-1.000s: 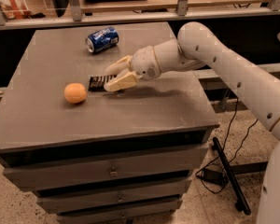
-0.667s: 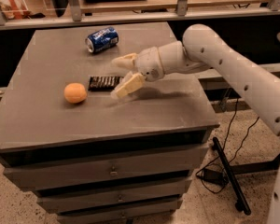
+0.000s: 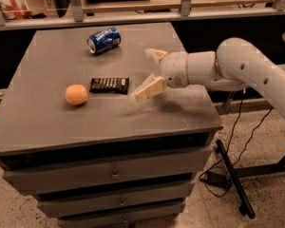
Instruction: Move rxbar chocolate near orange
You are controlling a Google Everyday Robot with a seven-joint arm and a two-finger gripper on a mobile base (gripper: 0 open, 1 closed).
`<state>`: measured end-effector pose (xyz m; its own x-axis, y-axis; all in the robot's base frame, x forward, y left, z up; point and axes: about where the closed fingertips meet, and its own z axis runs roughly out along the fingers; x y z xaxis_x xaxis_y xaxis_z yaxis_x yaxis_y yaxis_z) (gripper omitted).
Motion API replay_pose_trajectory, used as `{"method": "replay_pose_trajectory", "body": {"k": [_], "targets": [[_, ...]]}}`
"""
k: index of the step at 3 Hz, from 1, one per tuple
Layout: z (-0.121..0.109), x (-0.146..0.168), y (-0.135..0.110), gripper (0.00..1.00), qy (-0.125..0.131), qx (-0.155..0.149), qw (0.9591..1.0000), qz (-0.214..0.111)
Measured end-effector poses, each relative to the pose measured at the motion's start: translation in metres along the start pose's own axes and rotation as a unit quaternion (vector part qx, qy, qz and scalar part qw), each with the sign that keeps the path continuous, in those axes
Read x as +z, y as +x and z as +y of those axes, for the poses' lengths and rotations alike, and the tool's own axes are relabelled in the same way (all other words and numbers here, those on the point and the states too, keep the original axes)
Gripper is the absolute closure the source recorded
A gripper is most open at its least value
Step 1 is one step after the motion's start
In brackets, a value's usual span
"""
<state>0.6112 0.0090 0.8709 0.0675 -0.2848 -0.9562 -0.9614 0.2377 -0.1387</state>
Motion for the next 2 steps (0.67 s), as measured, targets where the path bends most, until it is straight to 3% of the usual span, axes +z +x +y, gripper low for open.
{"method": "replay_pose_trajectory", "body": {"k": [1,2], "targets": [[-0.01,-0.046,0.001,0.0,0.097,0.004,0.9953,-0.002],[-0.018,-0.058,0.006,0.0,0.12,0.007,0.9927,-0.001]]}}
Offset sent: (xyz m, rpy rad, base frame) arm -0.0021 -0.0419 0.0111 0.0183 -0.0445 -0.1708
